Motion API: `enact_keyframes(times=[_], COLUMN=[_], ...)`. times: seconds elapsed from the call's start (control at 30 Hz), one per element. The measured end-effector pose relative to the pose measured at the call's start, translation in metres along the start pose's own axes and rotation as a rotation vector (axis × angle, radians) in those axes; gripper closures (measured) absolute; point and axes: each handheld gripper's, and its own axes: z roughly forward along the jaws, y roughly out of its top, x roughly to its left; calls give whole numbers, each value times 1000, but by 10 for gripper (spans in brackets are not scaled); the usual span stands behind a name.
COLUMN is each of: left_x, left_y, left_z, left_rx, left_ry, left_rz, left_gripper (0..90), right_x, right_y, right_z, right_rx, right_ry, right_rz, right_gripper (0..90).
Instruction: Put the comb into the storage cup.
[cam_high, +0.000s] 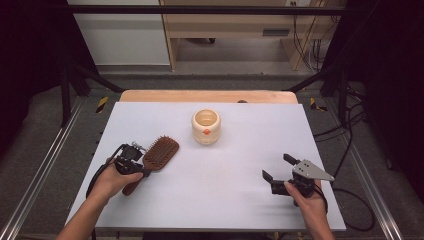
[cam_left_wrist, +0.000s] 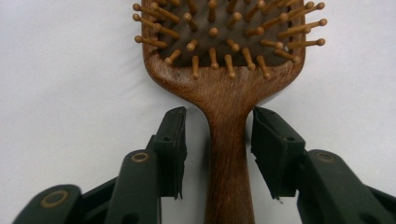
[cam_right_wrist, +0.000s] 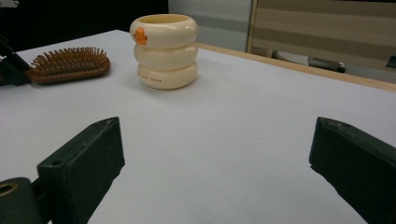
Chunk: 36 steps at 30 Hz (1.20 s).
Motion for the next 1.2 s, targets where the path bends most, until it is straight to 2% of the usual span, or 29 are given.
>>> enact_keyframes(times=[0.1,0.4,0.63,0.93,1.07,1.2], left_x=[-2,-8,-6,-5,-4,-5], left_y=[0,-1,-5,0,-3,-4], left_z=[0,1,2,2,1,0], left_rx=[5,5,-27,4,-15,-21], left_ry=[1,41,25,20,15,18], left_rz=[19,66,47,43,42,60], left_gripper=[616,654,716,723,724,724], right_x=[0,0,1,1,1,0], right_y=[0,0,1,1,1,1], right_z=[0,0,0,0,0,0], right_rx=[0,1,-1,0,-1,0], right_ry=[1,1,5,9,11,9], right_rz=[0,-1,-3,-3,-2,0], right_gripper=[34,34,34,34,34,34])
